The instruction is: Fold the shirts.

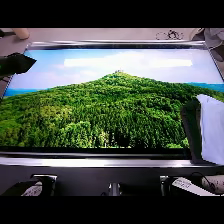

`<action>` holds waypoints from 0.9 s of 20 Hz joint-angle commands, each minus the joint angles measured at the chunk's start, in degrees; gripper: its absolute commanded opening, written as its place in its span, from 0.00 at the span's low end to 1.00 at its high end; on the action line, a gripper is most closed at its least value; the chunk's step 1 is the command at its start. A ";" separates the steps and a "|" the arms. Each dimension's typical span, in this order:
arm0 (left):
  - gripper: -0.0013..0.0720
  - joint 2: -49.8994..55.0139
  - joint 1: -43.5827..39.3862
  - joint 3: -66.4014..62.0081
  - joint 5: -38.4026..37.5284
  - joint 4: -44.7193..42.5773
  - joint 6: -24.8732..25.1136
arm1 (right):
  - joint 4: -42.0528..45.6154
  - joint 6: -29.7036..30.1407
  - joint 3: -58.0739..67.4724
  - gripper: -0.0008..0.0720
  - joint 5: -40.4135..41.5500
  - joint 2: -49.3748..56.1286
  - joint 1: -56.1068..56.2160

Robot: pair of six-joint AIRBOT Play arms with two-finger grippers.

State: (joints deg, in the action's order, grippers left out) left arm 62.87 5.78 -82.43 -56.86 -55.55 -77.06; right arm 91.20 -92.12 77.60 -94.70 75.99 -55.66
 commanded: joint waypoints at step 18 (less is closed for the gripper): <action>0.98 20.92 -17.51 -1.07 -15.10 -35.10 -18.49 | -12.37 -7.96 26.91 0.93 -3.02 20.96 54.80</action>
State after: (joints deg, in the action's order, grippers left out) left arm 83.85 -11.81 -85.12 -73.06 -90.67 -94.59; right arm 79.64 -97.62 104.38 -96.09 95.50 -2.11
